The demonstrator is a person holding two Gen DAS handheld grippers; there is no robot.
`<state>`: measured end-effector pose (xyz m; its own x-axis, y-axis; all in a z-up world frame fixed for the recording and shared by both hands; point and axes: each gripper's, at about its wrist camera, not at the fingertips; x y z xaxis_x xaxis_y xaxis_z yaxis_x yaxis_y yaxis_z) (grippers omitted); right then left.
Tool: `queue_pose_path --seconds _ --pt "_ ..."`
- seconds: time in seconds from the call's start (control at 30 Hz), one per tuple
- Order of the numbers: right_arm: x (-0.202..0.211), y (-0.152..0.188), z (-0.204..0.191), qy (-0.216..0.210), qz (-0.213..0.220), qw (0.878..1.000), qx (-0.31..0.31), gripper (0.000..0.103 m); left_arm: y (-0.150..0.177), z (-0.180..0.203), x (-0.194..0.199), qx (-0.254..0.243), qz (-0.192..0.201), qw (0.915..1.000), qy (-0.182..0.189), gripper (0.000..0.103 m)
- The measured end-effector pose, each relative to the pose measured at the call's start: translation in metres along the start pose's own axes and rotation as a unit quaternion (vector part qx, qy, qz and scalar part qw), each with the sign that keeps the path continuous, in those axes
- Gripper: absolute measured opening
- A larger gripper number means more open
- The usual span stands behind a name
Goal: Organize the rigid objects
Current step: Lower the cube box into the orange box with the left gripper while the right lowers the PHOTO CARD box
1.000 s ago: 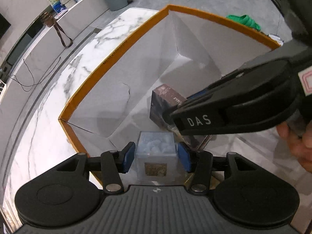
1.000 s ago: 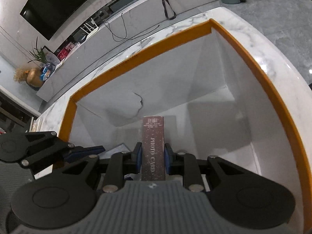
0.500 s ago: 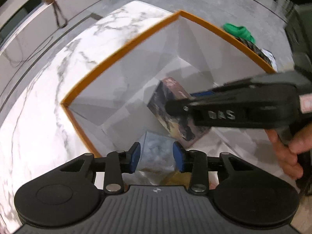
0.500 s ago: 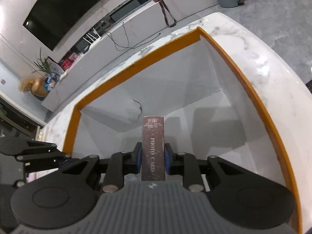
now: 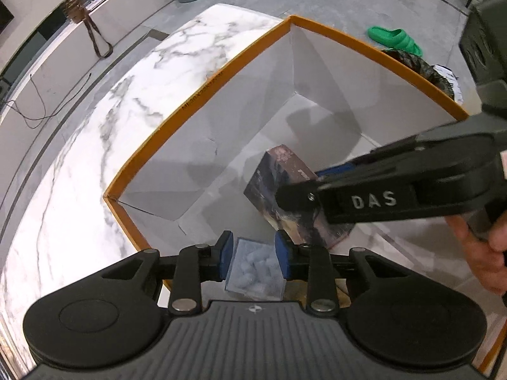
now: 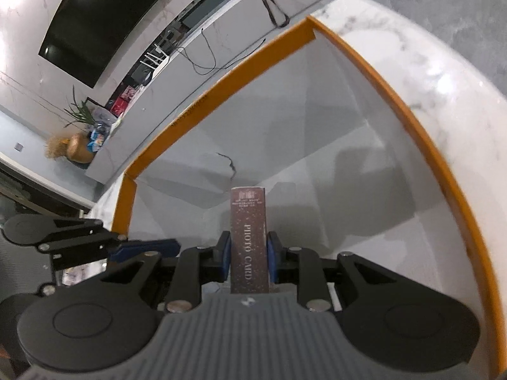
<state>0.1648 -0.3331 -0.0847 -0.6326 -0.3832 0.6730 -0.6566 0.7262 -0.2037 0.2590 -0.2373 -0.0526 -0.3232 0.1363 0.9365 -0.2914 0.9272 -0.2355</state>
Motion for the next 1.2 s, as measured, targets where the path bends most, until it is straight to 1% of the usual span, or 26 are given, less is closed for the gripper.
queue_pose_path --seconds 0.17,0.27,0.37,0.43,0.57,0.63,0.67,0.7,0.77,0.87,0.97,1.0,1.03,1.07,1.2 --pt "0.002 0.0 0.005 -0.027 -0.018 0.999 -0.009 0.022 0.001 0.001 -0.002 -0.001 -0.003 1.0 -0.008 0.036" --pt "0.005 0.0 0.005 -0.022 -0.004 1.0 -0.005 0.022 0.0 0.002 -0.006 -0.003 -0.013 0.9998 -0.015 0.036" --pt "0.002 0.0 0.003 -0.01 -0.011 1.0 -0.002 0.022 0.001 0.006 -0.011 -0.019 -0.026 0.9992 -0.022 0.036" --pt "-0.001 0.002 0.0 0.002 -0.019 1.0 0.007 0.024 -0.001 0.012 -0.014 -0.039 -0.03 0.9986 -0.02 0.036" --pt "-0.004 0.004 -0.003 0.038 -0.015 0.999 0.025 0.029 0.0 0.017 -0.018 -0.065 -0.038 0.9969 -0.021 0.036" --pt "-0.006 0.005 -0.006 0.059 -0.012 0.997 0.036 0.035 0.0 0.019 -0.018 -0.075 -0.042 0.9961 -0.02 0.035" --pt "-0.009 0.007 -0.008 0.073 -0.012 0.996 0.042 0.041 0.002 0.02 -0.019 -0.079 -0.044 0.9958 -0.017 0.035" --pt "-0.011 0.008 -0.01 0.09 -0.012 0.995 0.05 0.045 0.002 0.021 -0.019 -0.083 -0.045 0.9954 -0.016 0.034" --pt "-0.015 0.01 -0.013 0.115 -0.013 0.991 0.068 0.044 0.004 0.021 -0.019 -0.09 -0.049 0.9946 -0.015 0.034" --pt "-0.015 0.01 -0.013 0.117 -0.01 0.99 0.072 0.044 0.006 0.019 -0.019 -0.085 -0.048 0.9951 -0.016 0.034" --pt "-0.015 0.01 -0.013 0.116 -0.012 0.99 0.074 0.042 0.007 0.014 -0.014 -0.069 -0.033 0.9969 -0.02 0.034" --pt "-0.016 0.009 -0.014 0.117 -0.011 0.99 0.074 0.036 0.006 0.013 -0.014 -0.066 -0.03 0.9972 -0.018 0.034" --pt "-0.016 0.009 -0.015 0.118 -0.012 0.99 0.075 0.034 0.007 0.011 -0.012 -0.063 -0.028 0.9975 -0.019 0.034" --pt "-0.016 0.01 -0.014 0.115 -0.015 0.99 0.076 0.03 0.007 0.013 -0.01 -0.061 -0.028 0.9975 -0.021 0.034" --pt "-0.02 0.014 -0.019 0.106 -0.025 0.99 0.09 0.023 0.007 0.011 -0.01 -0.06 -0.03 0.9974 -0.025 0.034"
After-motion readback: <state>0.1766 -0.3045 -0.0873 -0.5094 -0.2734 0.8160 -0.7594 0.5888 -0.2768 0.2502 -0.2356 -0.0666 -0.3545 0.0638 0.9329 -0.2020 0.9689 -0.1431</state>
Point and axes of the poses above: each gripper's, at about its wrist camera, not at the fingertips, and x roughly against the way its jaws point, z to its right, y to its underside, and after that the axes turned 15 degrees about -x, right-handed
